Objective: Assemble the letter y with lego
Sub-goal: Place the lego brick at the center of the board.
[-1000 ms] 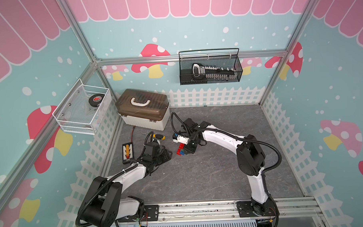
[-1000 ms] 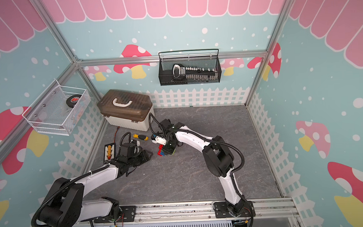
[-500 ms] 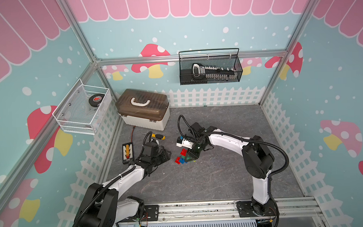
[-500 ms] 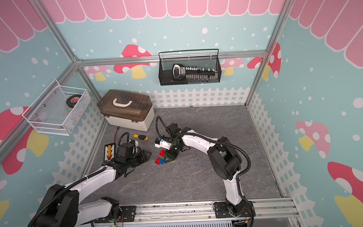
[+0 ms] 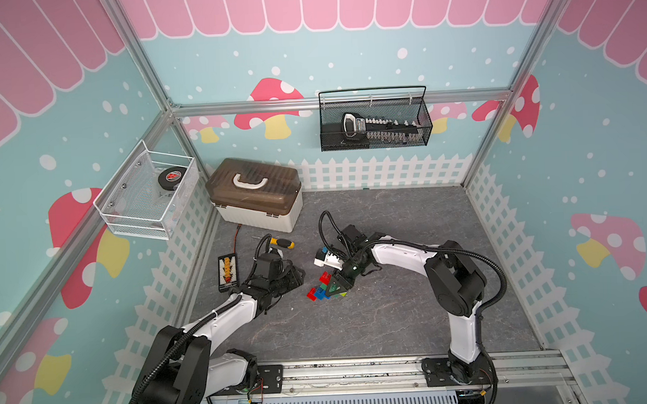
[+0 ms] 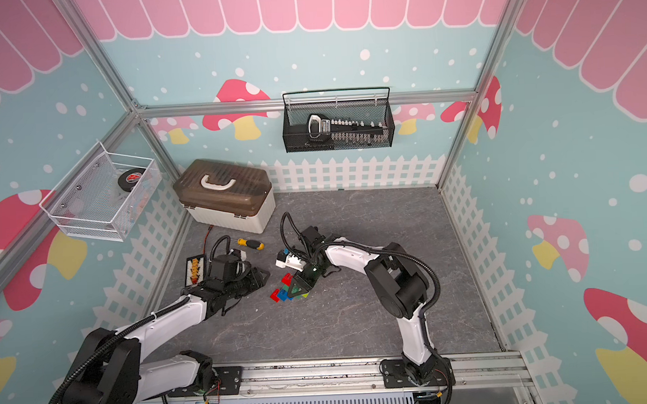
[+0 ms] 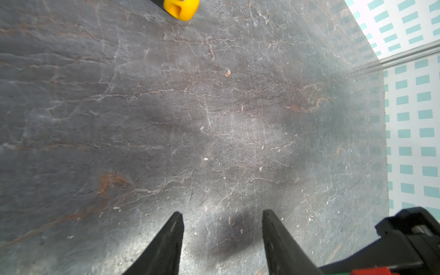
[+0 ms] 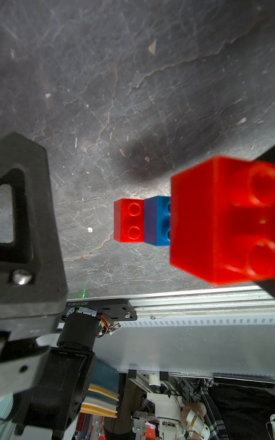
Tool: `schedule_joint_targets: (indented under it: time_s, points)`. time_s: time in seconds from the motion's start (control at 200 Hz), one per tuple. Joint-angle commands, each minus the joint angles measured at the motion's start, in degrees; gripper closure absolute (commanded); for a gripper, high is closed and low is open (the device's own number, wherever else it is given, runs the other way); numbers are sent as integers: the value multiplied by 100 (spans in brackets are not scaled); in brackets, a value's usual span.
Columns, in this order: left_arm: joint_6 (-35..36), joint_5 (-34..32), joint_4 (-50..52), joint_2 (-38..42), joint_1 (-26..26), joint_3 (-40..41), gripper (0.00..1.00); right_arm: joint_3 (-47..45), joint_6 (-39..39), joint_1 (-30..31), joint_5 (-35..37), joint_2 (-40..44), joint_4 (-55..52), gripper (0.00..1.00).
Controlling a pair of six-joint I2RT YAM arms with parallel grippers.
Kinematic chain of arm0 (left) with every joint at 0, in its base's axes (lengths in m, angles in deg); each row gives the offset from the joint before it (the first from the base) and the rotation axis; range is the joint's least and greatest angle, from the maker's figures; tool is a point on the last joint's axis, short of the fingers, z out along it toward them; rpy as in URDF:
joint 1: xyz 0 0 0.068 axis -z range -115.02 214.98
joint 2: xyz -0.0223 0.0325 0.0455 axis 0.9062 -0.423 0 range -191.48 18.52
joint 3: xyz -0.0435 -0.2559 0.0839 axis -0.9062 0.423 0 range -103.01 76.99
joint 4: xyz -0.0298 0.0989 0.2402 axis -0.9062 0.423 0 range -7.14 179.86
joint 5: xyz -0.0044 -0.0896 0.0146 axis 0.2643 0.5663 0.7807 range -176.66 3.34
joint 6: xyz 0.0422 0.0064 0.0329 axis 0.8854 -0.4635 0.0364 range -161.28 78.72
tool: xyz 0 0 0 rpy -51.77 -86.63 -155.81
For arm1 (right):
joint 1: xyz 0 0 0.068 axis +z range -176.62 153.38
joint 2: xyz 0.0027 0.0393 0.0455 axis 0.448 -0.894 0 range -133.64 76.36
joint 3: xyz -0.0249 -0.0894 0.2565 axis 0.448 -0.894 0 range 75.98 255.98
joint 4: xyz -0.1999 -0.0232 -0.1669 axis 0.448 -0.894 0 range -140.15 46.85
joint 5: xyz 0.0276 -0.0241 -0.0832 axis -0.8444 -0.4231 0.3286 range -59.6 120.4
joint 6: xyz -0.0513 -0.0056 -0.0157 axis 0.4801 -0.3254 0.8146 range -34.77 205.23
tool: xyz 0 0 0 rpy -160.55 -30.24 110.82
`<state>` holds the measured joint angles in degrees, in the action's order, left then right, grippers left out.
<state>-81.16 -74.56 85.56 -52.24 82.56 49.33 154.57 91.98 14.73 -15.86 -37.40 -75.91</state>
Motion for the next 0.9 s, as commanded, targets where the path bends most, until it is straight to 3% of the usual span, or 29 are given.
schedule_joint_targets:
  time_s: [0.0, 0.62, 0.895]
  points:
    - [56, -112, 100, 48, -45, -90, 45, -72, 9, -63, -270, -163, 118, 73]
    - [91, -204, 194, 156, -51, -88, 45, -89, -65, -223, -377, -486, 264, 68]
    - [99, -192, 213, 133, -51, -100, 45, -107, -106, -284, -355, -534, 330, 59]
